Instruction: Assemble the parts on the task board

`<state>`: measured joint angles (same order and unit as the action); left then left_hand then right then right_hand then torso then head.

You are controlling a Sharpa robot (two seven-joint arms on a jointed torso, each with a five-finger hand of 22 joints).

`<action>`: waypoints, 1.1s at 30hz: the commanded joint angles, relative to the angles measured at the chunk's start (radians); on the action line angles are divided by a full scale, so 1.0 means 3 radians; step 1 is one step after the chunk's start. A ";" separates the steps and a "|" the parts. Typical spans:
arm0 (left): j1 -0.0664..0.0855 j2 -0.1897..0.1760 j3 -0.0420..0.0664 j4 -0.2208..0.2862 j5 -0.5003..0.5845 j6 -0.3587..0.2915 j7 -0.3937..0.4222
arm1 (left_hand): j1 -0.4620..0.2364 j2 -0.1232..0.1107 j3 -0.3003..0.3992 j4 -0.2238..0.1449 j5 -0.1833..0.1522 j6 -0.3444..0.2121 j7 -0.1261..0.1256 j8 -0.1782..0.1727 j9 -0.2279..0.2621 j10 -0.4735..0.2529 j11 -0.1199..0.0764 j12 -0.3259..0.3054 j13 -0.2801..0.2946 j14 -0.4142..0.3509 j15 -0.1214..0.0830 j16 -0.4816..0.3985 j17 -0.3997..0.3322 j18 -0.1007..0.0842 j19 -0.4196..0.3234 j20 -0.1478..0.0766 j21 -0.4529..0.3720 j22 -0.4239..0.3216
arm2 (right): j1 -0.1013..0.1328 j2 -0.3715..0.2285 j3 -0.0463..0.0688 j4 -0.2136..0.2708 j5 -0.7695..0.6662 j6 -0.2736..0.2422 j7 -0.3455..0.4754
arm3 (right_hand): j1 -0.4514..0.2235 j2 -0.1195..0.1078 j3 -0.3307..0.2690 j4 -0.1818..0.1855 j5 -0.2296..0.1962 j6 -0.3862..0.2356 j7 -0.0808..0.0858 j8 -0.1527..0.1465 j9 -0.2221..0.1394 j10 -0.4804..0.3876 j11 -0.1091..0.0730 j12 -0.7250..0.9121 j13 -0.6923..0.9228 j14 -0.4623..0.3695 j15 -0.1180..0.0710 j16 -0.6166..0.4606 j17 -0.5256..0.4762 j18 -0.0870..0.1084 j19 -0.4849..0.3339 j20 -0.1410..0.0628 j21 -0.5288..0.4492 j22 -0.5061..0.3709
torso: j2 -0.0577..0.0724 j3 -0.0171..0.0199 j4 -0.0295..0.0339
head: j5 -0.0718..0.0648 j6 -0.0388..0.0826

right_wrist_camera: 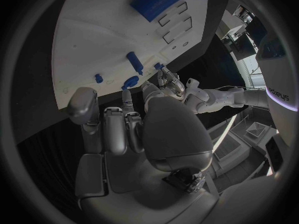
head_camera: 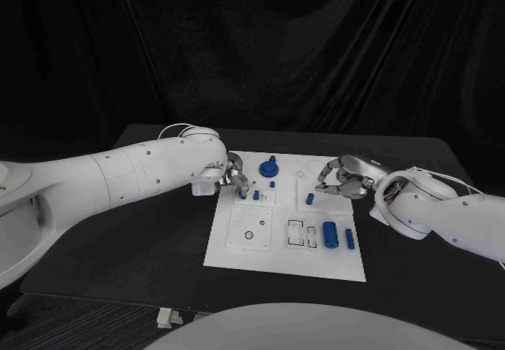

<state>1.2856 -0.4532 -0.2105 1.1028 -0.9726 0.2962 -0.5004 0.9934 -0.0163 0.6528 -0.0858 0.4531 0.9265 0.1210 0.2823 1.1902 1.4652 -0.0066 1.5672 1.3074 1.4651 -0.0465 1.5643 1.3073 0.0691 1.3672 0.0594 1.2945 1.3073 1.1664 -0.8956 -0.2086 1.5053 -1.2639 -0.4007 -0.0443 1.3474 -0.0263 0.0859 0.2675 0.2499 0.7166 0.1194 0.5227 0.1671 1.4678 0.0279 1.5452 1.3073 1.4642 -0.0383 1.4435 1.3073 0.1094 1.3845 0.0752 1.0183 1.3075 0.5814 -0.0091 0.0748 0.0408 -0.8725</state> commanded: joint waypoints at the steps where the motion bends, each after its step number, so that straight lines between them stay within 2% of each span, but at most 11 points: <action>1: -0.0022 0.0014 -0.0004 -0.0009 0.0002 0.0065 0.0026 | -0.0019 0.0036 0.0003 -0.0011 -0.0035 0.0178 -0.0221 0.0002 0.0003 0.0310 -0.0019 -0.0022 0.0838 0.0318 -0.0027 0.0004 0.0834 0.0020 -0.0021 -0.0001 -0.0029 0.0546 | -0.0007 0.0001 0.0002 0.0000 -0.0005 -0.0009 -0.0049 | 0.0036 -0.0003 0.0022 -0.0004 0.0017 0.0007 0.0004 -0.0012 -0.0004 0.0195 0.0023 -0.0013 0.0730 0.0182 0.0023 -0.0019 0.0471 -0.0018 -0.0023 0.0003 -0.0015 0.0418 | -0.0001 -0.0002 0.0000 | 0.0001 -0.0001; 3: -0.0028 0.0018 -0.0004 -0.0018 0.0002 0.0065 0.0028 | -0.0058 0.0063 -0.0068 0.0047 -0.0309 0.0158 -0.0225 -0.0034 -0.0007 0.0300 -0.0016 -0.0030 0.0829 0.0304 -0.0023 -0.0004 0.0815 0.0021 -0.0036 0.0004 -0.0054 0.0541 | -0.0007 0.0001 0.0002 0.0000 -0.0005 -0.0011 -0.0049 | 0.0041 -0.0002 0.0025 -0.0008 0.0020 0.0010 0.0004 -0.0013 -0.0006 0.0192 0.0024 -0.0015 0.0728 0.0179 0.0024 -0.0023 0.0467 -0.0017 -0.0025 0.0004 -0.0017 0.0418 | -0.0001 -0.0002 0.0001 | -0.0004 -0.0001; 4: -0.0032 0.0020 -0.0004 -0.0023 0.0002 0.0066 0.0029 | -0.0101 0.0086 -0.0171 0.0133 -0.0566 0.0124 -0.0217 -0.0103 -0.0049 0.0285 -0.0009 -0.0041 0.0815 0.0290 -0.0014 -0.0011 0.0799 0.0025 -0.0056 0.0012 -0.0082 0.0533 | -0.0007 0.0001 0.0002 0.0000 -0.0005 -0.0011 -0.0049 | 0.0041 -0.0002 0.0025 -0.0008 0.0020 0.0010 0.0004 -0.0013 -0.0006 0.0192 0.0024 -0.0015 0.0728 0.0179 0.0024 -0.0023 0.0467 -0.0017 -0.0025 0.0004 -0.0017 0.0418 | -0.0002 -0.0001 0.0000 | -0.0006 -0.0001; 6: -0.0038 0.0022 -0.0004 -0.0029 0.0002 0.0070 0.0030 | -0.0104 0.0097 -0.0237 0.0175 -0.0659 0.0112 -0.0208 -0.0160 -0.0090 0.0275 0.0001 -0.0048 0.0807 0.0285 -0.0007 -0.0014 0.0793 0.0028 -0.0066 0.0016 -0.0100 0.0530 | -0.0007 0.0000 0.0002 0.0000 -0.0005 -0.0011 -0.0049 | 0.0041 -0.0002 0.0025 -0.0008 0.0020 0.0010 0.0004 -0.0013 -0.0006 0.0192 0.0024 -0.0015 0.0728 0.0179 0.0024 -0.0023 0.0467 -0.0017 -0.0025 0.0004 -0.0017 0.0418 | -0.0001 -0.0002 -0.0002 | -0.0002 -0.0001; 7: -0.0041 0.0023 -0.0004 -0.0032 0.0002 0.0074 0.0029 | -0.0166 0.0107 -0.0316 0.0270 -0.0789 0.0017 -0.0168 -0.0277 -0.0175 0.0262 0.0032 -0.0057 0.0797 0.0273 0.0012 -0.0019 0.0779 0.0029 -0.0084 0.0032 -0.0125 0.0523 | -0.0007 0.0000 0.0002 0.0000 -0.0005 -0.0011 -0.0048 | 0.0041 -0.0002 0.0025 -0.0008 0.0020 0.0010 0.0004 -0.0013 -0.0006 0.0192 0.0024 -0.0015 0.0728 0.0179 0.0024 -0.0023 0.0467 -0.0017 -0.0025 0.0004 -0.0017 0.0418 | -0.0001 -0.0002 -0.0002 | -0.0002 -0.0001; 8: -0.0044 0.0024 -0.0004 -0.0036 0.0002 0.0080 0.0027 | -0.0181 0.0105 -0.0390 0.0319 -0.0845 -0.0035 -0.0135 -0.0361 -0.0243 0.0249 0.0060 -0.0066 0.0787 0.0265 0.0036 -0.0023 0.0770 0.0033 -0.0100 0.0047 -0.0147 0.0517 | -0.0007 0.0000 0.0002 0.0000 -0.0005 -0.0011 -0.0048 | 0.0043 -0.0002 0.0026 -0.0009 0.0021 0.0010 0.0004 -0.0013 -0.0007 0.0191 0.0024 -0.0015 0.0727 0.0179 0.0025 -0.0024 0.0466 -0.0017 -0.0026 0.0005 -0.0020 0.0417 | -0.0001 -0.0002 -0.0003 | -0.0001 -0.0001; 9: -0.0046 0.0025 -0.0004 -0.0038 0.0002 0.0084 0.0026 | -0.0185 0.0113 -0.0476 0.0370 -0.0867 -0.0074 -0.0106 -0.0429 -0.0299 0.0239 0.0087 -0.0072 0.0779 0.0254 0.0063 -0.0028 0.0758 0.0037 -0.0119 0.0069 -0.0174 0.0510 | -0.0007 0.0000 0.0002 0.0000 -0.0005 -0.0011 -0.0048 | 0.0043 -0.0002 0.0026 -0.0009 0.0021 0.0010 0.0004 -0.0013 -0.0007 0.0191 0.0024 -0.0015 0.0727 0.0179 0.0025 -0.0024 0.0466 -0.0017 -0.0026 0.0005 -0.0020 0.0417 | 0.0000 -0.0002 -0.0002 | -0.0001 -0.0001; 12: -0.0053 0.0027 -0.0004 -0.0049 0.0002 0.0098 0.0019 | -0.0234 0.0122 -0.0620 0.0482 -0.0909 -0.0106 -0.0074 -0.0488 -0.0345 0.0219 0.0120 -0.0085 0.0765 0.0241 0.0094 -0.0033 0.0745 0.0044 -0.0143 0.0098 -0.0206 0.0502 | -0.0007 0.0001 0.0002 0.0000 -0.0005 -0.0010 -0.0048 | 0.0043 -0.0002 0.0026 -0.0009 0.0021 0.0010 0.0004 -0.0013 -0.0007 0.0191 0.0024 -0.0015 0.0727 0.0179 0.0025 -0.0024 0.0466 -0.0017 -0.0026 0.0005 -0.0020 0.0417 | 0.0001 -0.0001 -0.0003 | -0.0001 -0.0001; 16: -0.0058 0.0026 -0.0004 -0.0056 0.0002 0.0104 0.0015 | -0.0253 0.0129 -0.0753 0.0564 -0.0938 -0.0120 -0.0060 -0.0483 -0.0327 0.0220 0.0135 -0.0082 0.0767 0.0241 0.0111 -0.0032 0.0746 0.0048 -0.0146 0.0118 -0.0210 0.0503 | -0.0008 0.0003 0.0002 -0.0002 -0.0005 -0.0006 -0.0048 | 0.0046 -0.0001 0.0028 -0.0011 0.0023 0.0010 0.0004 -0.0013 -0.0008 0.0191 0.0024 -0.0016 0.0726 0.0178 0.0025 -0.0025 0.0465 -0.0017 -0.0026 0.0005 -0.0021 0.0417 | 0.0002 -0.0002 -0.0006 | 0.0001 -0.0001; 20: -0.0060 0.0025 -0.0004 -0.0060 0.0002 0.0105 0.0010 | -0.0297 0.0139 -0.0914 0.0667 -0.1011 -0.0112 -0.0064 -0.0418 -0.0240 0.0222 0.0137 -0.0079 0.0770 0.0244 0.0116 -0.0030 0.0751 0.0051 -0.0147 0.0131 -0.0213 0.0504 | -0.0008 0.0005 0.0002 -0.0002 -0.0005 -0.0003 -0.0049 | 0.0051 -0.0001 0.0030 -0.0014 0.0027 0.0011 0.0004 -0.0014 -0.0009 0.0191 0.0024 -0.0015 0.0727 0.0179 0.0025 -0.0024 0.0466 -0.0017 -0.0025 0.0005 -0.0017 0.0418 | 0.0001 -0.0001 -0.0005 | 0.0003 -0.0001; 33: -0.0064 0.0005 -0.0004 -0.0067 0.0002 0.0116 -0.0021 | -0.0253 0.0179 -0.1030 0.0714 -0.0990 -0.0124 -0.0081 -0.0322 -0.0094 0.0221 0.0127 -0.0078 0.0770 0.0248 0.0110 -0.0027 0.0757 0.0053 -0.0144 0.0130 -0.0211 0.0505 | -0.0013 0.0008 0.0002 -0.0002 -0.0005 0.0023 -0.0060 | 0.0060 0.0002 0.0036 -0.0020 0.0037 0.0010 0.0005 -0.0015 -0.0011 0.0189 0.0024 -0.0017 0.0725 0.0178 0.0026 -0.0025 0.0466 -0.0016 -0.0028 0.0006 -0.0023 0.0417 | 0.0001 -0.0002 0.0001 | 0.0019 -0.0001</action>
<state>1.2801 -0.4504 -0.2045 1.0825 -0.9721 0.3033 -0.4970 0.9127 0.0323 0.3490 0.1269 0.1523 0.8911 0.0983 0.1824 1.1578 1.4665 0.0305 1.5480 1.3074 1.4670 -0.0194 1.5594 1.3079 0.0691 1.3240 0.0950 1.2335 1.3073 1.1651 -0.8931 -0.2086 1.5042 -1.2639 -0.3997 -0.0451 1.3554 -0.0261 0.0914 0.2620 0.2549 0.7166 0.1194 0.5227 0.1650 1.4677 0.0279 1.5452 1.3073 1.4642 -0.0383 1.4403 1.3073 0.1094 1.3845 0.0752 1.0184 1.3081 0.5817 -0.0095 0.0743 0.0453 -0.8725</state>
